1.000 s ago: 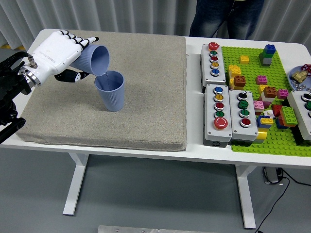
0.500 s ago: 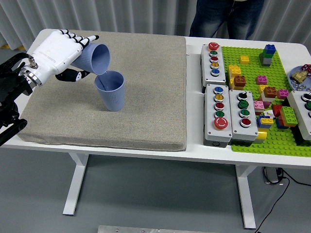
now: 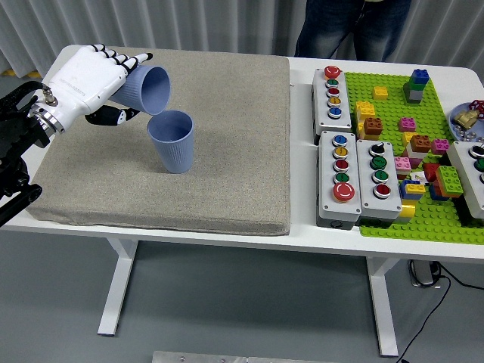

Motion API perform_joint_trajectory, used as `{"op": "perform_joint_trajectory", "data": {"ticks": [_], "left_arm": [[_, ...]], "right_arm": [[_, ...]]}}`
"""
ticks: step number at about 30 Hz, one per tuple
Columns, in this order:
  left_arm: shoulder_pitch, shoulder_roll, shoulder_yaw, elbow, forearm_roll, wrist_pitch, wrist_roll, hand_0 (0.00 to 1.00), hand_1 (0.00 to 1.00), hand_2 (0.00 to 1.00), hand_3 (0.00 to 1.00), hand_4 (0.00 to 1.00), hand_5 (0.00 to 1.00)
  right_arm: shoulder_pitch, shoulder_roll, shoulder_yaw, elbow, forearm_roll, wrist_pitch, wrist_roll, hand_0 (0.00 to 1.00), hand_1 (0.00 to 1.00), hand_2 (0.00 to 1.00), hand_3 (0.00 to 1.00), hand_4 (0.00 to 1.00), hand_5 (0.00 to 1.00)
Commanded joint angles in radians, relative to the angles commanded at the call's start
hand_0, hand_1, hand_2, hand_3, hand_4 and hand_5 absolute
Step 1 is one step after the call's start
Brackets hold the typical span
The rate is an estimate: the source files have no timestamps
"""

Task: Pick cup pour cup place

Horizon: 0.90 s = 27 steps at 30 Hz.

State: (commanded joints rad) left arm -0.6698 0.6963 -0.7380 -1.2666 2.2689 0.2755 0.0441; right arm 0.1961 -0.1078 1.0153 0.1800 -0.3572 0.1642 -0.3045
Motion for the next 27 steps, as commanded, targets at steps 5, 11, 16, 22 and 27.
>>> {"op": "perform_joint_trajectory", "data": {"ticks": [5, 11, 16, 22, 27], "left_arm": [[0.002, -0.001, -0.004, 0.004, 0.000, 0.000, -0.001, 0.632, 0.561, 0.712, 0.712, 0.589, 0.220], [0.002, -0.006, -0.003, 0.004, 0.000, 0.002, -0.002, 0.636, 0.561, 0.712, 0.712, 0.578, 0.198], [0.002, -0.006, -0.002, 0.005, 0.000, 0.002, 0.000, 0.636, 0.561, 0.712, 0.711, 0.578, 0.194], [0.006, -0.009, -0.008, 0.010, 0.000, 0.005, -0.001, 0.637, 0.561, 0.711, 0.710, 0.578, 0.192], [0.012, -0.016, -0.022, 0.018, 0.000, 0.016, -0.007, 0.637, 0.561, 0.711, 0.709, 0.578, 0.191]], "right_arm": [[0.000, 0.000, 0.002, 0.000, -0.003, 0.000, 0.001, 0.771, 0.716, 0.752, 0.627, 0.209, 0.261], [0.002, 0.000, 0.000, 0.000, 0.000, -0.001, 0.001, 0.771, 0.716, 0.752, 0.627, 0.208, 0.261], [0.002, 0.000, 0.000, 0.000, 0.000, -0.001, 0.001, 0.771, 0.716, 0.752, 0.627, 0.207, 0.260], [0.001, -0.001, 0.001, 0.000, 0.000, -0.001, 0.002, 0.770, 0.716, 0.752, 0.627, 0.207, 0.260], [0.002, 0.000, 0.001, 0.000, 0.000, -0.001, 0.002, 0.771, 0.716, 0.752, 0.627, 0.207, 0.258]]}}
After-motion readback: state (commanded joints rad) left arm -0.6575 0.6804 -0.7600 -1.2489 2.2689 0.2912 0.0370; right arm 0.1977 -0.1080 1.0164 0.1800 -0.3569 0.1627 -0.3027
